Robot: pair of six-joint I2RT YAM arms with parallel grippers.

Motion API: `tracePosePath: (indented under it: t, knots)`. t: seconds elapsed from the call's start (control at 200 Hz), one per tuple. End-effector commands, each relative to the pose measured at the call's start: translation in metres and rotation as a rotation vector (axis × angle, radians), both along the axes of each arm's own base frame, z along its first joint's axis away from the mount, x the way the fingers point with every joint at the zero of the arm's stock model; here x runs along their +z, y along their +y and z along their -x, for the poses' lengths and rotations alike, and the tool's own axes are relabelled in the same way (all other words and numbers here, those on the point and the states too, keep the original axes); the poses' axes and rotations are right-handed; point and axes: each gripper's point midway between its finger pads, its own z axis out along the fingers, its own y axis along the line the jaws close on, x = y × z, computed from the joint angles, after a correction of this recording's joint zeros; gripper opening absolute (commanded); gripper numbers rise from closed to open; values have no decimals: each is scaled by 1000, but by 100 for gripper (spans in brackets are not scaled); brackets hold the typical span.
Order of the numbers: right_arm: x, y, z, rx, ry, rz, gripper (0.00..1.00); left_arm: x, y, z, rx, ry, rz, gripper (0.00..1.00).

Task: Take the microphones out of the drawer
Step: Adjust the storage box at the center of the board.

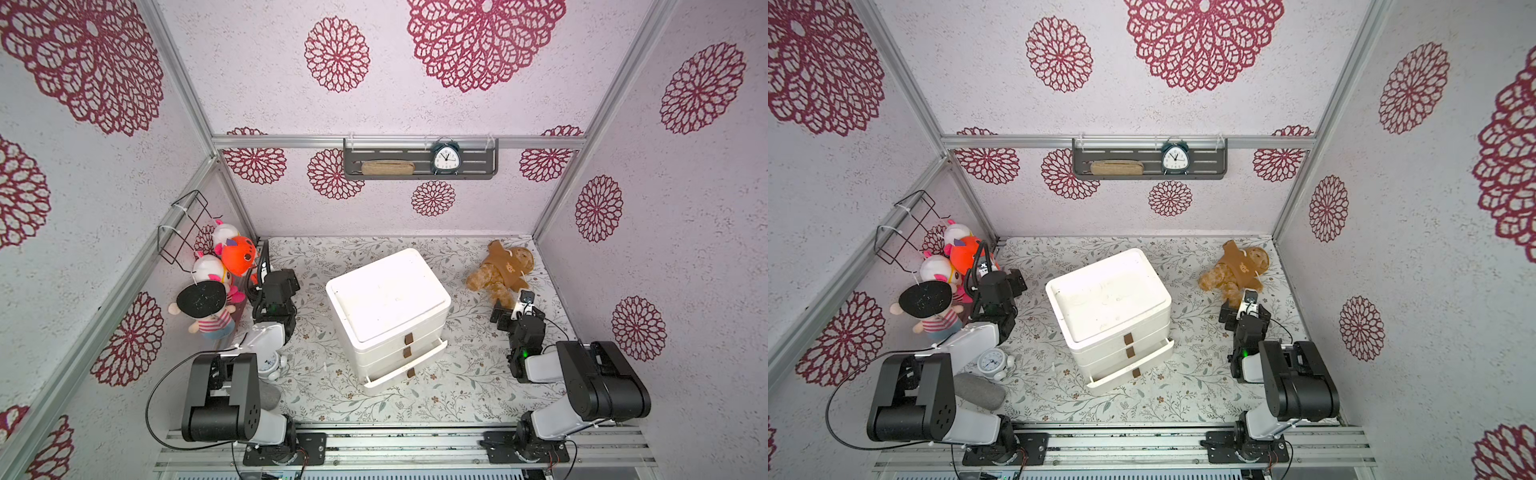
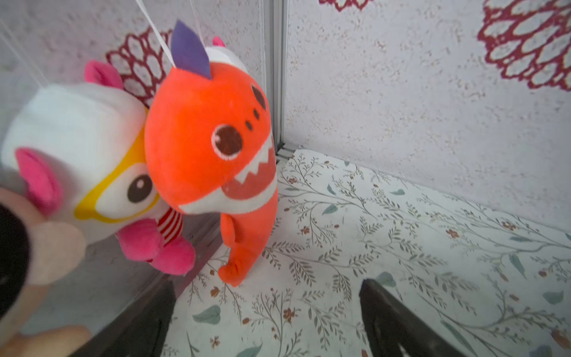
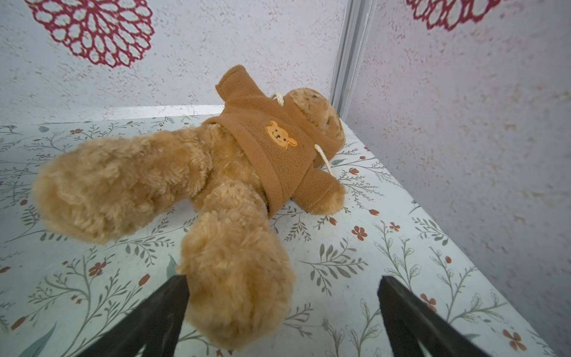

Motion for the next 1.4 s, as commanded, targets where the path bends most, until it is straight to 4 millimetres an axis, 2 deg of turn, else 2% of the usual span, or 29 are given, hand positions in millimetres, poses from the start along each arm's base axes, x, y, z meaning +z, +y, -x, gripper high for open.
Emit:
tracePosePath:
  t: [0.0, 0.115, 0.255, 0.435, 0.68, 0.8, 0.951, 1.081, 1.221, 1.396]
  knots:
    - [8, 2, -3, 9, -31, 3, 99, -4, 1, 12, 59, 132, 18, 97]
    - [8, 2, -3, 9, -29, 3, 99, 12, -11, 4, 7, 177, 72, 97]
    - [8, 2, -3, 8, -30, 2, 99, 35, -22, 3, -35, 239, 108, 97]
    - [8, 2, -3, 9, -31, 2, 99, 70, -45, 4, -177, 288, 152, 97]
    - [8, 2, -3, 9, -29, 4, 99, 117, -108, 16, -594, 268, 166, 97]
    - [9, 2, -3, 9, -34, 4, 99, 135, -133, 27, -734, 244, 203, 97]
    - [18, 4, -6, 7, -11, 18, 99, 147, -164, 40, -919, 242, 262, 97]
    - [30, 5, -12, -14, 63, -6, 99, 155, -177, 46, -992, 247, 276, 97]
    - [49, 20, -7, 1, 87, -62, 99, 155, -193, 53, -1080, 294, 285, 97]
    - [66, 49, 7, 46, 153, -98, 99, 155, -210, 53, -1129, 345, 274, 97]
